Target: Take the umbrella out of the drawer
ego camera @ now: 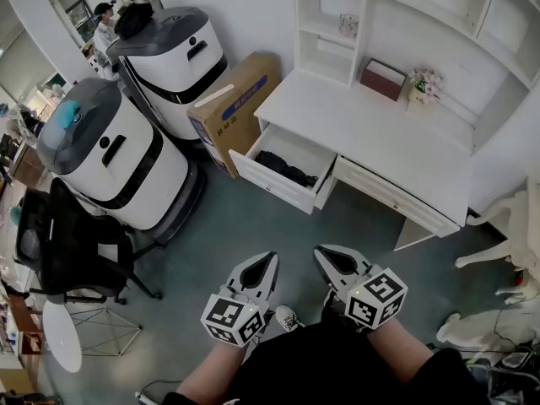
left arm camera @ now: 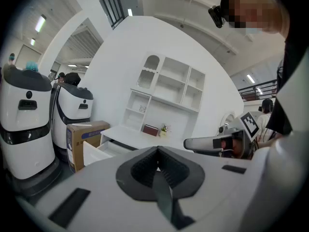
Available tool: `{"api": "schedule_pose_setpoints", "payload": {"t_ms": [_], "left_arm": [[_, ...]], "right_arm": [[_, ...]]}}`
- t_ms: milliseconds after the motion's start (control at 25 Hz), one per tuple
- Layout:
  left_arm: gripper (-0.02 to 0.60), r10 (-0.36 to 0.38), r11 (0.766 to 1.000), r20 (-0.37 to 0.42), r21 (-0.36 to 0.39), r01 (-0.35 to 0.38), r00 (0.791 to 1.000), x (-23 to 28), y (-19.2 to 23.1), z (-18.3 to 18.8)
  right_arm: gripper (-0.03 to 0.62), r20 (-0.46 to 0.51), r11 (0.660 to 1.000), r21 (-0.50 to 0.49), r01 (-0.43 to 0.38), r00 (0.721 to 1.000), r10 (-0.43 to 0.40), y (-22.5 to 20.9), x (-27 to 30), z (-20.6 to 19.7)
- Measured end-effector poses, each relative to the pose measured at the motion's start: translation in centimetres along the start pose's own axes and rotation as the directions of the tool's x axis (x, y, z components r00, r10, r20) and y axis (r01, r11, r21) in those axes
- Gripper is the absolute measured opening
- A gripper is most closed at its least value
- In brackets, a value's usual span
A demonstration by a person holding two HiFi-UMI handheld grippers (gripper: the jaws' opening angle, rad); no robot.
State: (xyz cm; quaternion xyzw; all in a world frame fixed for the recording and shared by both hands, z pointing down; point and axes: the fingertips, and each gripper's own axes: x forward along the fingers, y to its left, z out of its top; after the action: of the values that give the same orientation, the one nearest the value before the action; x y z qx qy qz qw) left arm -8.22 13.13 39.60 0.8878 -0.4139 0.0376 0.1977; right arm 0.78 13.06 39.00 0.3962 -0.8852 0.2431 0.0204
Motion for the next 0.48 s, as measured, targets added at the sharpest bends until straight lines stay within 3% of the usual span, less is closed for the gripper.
{"api": "schedule_pose_setpoints", "payload": {"t_ms": [480], "left_arm": [[0.003, -0.002, 1.000, -0.002, -0.009, 0.002, 1.000, 0.15, -0.12, -0.29]], "right_arm": [[0.002, 0.015, 1.000, 0.013, -0.002, 1.000, 0.002, -0.21, -0.03, 0.02]]}}
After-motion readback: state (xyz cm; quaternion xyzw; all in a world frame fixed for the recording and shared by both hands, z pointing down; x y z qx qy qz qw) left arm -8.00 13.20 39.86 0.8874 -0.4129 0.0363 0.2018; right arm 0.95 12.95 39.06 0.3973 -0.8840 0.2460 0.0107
